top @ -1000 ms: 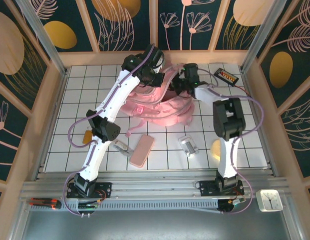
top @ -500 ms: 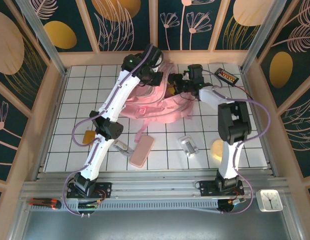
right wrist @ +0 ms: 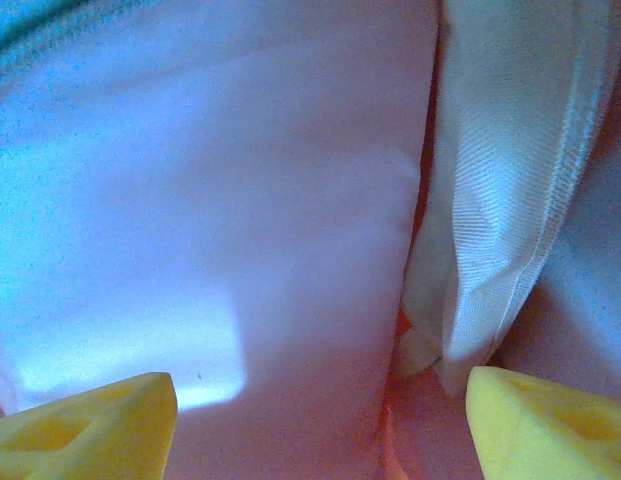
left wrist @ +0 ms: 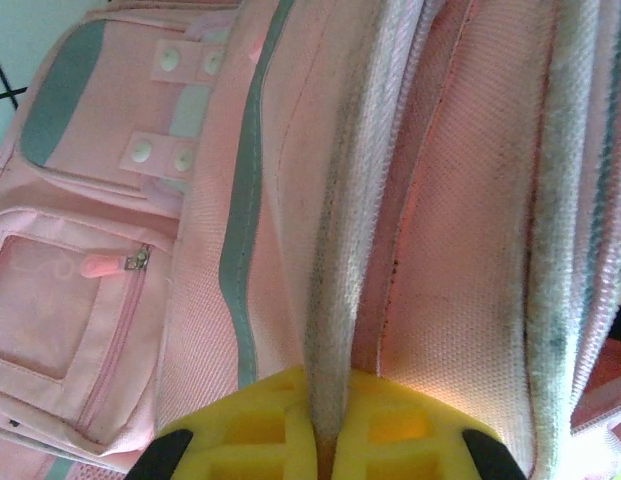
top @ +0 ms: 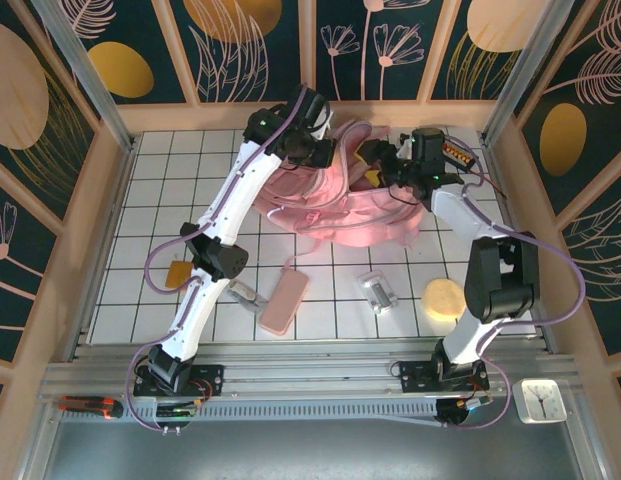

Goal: Pack books, pencil case, and school supplies into a backpack

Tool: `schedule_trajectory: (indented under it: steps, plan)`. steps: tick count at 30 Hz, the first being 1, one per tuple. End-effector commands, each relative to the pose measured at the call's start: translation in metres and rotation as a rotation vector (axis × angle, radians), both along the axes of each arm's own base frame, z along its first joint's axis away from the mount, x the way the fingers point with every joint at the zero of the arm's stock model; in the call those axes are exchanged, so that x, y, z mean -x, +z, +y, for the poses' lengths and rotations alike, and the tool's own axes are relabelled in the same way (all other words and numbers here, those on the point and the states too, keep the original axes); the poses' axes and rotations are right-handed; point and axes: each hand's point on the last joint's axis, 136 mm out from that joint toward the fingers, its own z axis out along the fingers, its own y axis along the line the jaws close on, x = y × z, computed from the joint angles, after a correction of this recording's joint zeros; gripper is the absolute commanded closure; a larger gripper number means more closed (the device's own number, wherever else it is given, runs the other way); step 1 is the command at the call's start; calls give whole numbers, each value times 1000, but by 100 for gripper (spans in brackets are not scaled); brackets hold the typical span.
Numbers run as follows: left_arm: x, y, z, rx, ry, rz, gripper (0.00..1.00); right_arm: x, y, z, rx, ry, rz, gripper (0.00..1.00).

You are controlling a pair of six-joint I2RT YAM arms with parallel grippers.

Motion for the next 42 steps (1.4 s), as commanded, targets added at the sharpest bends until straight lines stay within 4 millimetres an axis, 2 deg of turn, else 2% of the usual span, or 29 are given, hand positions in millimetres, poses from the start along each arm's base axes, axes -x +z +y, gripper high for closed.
schedule_trajectory:
  steps: [1,3,4,5,7,12,14,17,19,22,24,27,29,32,34,36,37,38,40,42]
  plan:
    - [-23,-4,35,-69,99,-33,100,5,24,-26,153,-4,-166,25]
    - [-22,-4,33,-64,93,-29,100,4,21,-29,264,22,-193,33]
    - [-22,-5,32,-61,90,-27,100,3,16,-29,306,42,-197,44]
    - [-22,-4,32,-58,89,-29,100,1,12,-30,331,53,-197,49]
    - [-22,-3,31,-55,86,-29,100,-1,6,-26,352,84,-210,57]
    - [-20,-5,27,-52,76,-25,100,-11,13,-14,309,89,-284,56]
    - [-19,-7,24,-52,68,-21,100,-14,27,-10,280,70,-338,55]
    - [-16,-13,16,-51,52,-11,100,-20,61,-12,188,-11,-458,54]
    - [-14,-18,9,-49,37,-2,100,-26,87,-14,70,-71,-541,54]
    - [-13,-21,5,-45,28,3,100,-23,111,-11,-105,-117,-651,54]
    - [-14,-19,7,-45,33,-3,100,-22,112,-8,-174,-132,-639,54]
    - [-14,-16,7,-42,35,-9,100,-12,110,0,-119,-119,-607,54]
    - [-15,-16,7,-43,36,-12,100,3,101,9,-3,-83,-539,53]
    - [-16,-14,8,-42,39,-20,100,40,64,8,255,-54,-302,50]
    - [-18,-17,11,-49,47,-16,100,84,29,-2,413,-47,-121,44]
    - [-20,-17,17,-64,63,-18,100,135,9,-8,492,-52,-29,35]
    - [-20,-16,20,-76,72,-21,100,159,-1,-10,526,-61,0,23]
    - [-19,-17,24,-90,81,-19,100,180,-10,-9,564,-65,10,4]
    - [-16,-21,31,-125,92,-4,100,219,-28,-12,601,-92,31,1]
    - [-10,-24,36,-153,97,17,100,242,-43,-12,576,-124,63,1]
